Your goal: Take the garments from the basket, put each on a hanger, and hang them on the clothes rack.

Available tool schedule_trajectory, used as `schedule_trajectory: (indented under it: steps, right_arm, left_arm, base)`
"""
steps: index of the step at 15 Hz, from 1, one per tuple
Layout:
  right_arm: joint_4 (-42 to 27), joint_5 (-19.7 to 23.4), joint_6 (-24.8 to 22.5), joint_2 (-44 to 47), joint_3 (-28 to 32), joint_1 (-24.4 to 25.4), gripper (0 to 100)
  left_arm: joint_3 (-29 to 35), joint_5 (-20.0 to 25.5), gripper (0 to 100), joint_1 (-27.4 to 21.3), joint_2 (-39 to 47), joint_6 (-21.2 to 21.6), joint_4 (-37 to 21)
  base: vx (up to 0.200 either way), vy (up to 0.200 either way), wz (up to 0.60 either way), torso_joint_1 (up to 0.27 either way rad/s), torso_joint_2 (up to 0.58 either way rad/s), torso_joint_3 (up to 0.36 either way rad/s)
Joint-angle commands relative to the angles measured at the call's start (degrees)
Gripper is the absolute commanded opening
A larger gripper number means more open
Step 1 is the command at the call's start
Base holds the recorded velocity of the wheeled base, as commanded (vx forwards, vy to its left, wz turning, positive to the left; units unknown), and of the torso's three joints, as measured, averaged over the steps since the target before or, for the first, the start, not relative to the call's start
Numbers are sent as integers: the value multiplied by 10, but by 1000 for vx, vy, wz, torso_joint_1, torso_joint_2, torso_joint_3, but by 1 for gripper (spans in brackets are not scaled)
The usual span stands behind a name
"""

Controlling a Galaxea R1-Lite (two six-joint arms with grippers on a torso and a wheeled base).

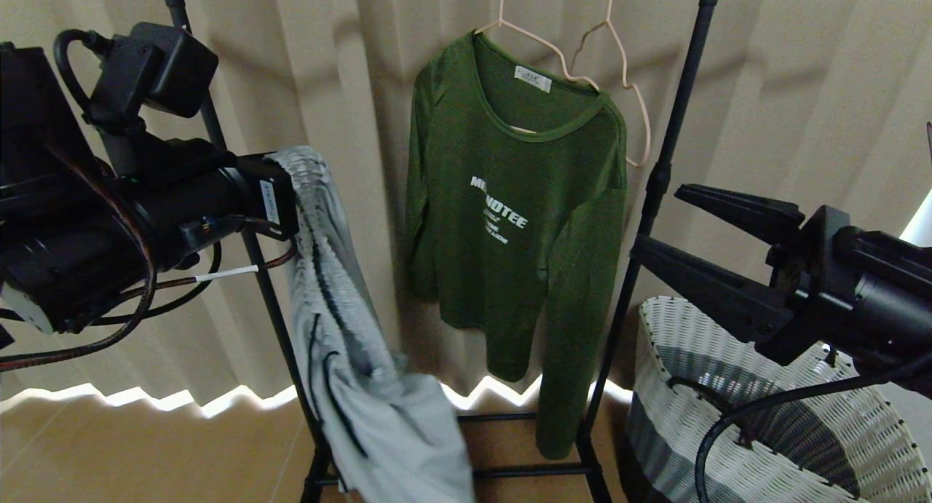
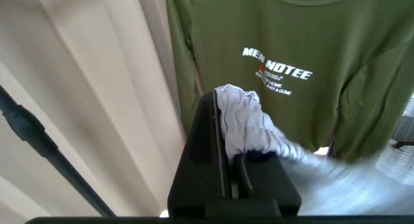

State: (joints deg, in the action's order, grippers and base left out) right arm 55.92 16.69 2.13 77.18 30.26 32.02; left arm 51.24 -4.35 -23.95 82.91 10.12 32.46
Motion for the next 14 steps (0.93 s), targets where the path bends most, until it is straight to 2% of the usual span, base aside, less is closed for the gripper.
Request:
schedule_trajectory:
  steps: [1,2,4,5,6,9,11,13,14]
  right_arm:
    - [-1,-1,-2,-3,-6,-2,100]
    - [-1,-2,-4,-3,-7,-3,100]
    - [-7,-8,-40,-2,-22,-42,100]
    - [-7,-19,-68,1,-42,-76,100]
    - [-7,-32,-74,0,-52,-86,100]
    - [-7,-147,-80,-3,-96,-136,100]
    - [-7,-200,-87,-4,-120,-151,100]
    - [-3,-274,-132,-3,-169,-197,100]
    - [0,-280,-137,-3,-180,-209,100]
  left_arm:
    - [-4,-2,0,7,-3,0,0]
    - [-7,-2,0,10,-4,1,0]
    - [-31,-2,0,36,-25,26,-5]
    - [-60,-2,0,64,-45,42,-5]
    - [-74,-2,0,76,-56,45,-5]
    - [-149,4,0,173,-124,46,-6]
    - [-190,4,0,207,-152,45,-5]
    - [-252,6,0,241,-199,37,-5]
    - [-268,6,0,241,-211,32,-5]
  base:
    - [0,0,0,0,0,0]
    - [0,0,0,0,0,0]
    - [0,0,0,0,0,0]
    - [0,0,0,0,0,0]
    - [0,0,0,0,0,0]
    - [0,0,0,0,0,0]
    - [0,0,0,0,0,0]
    - [0,0,0,0,0,0]
    - [0,0,0,0,0,0]
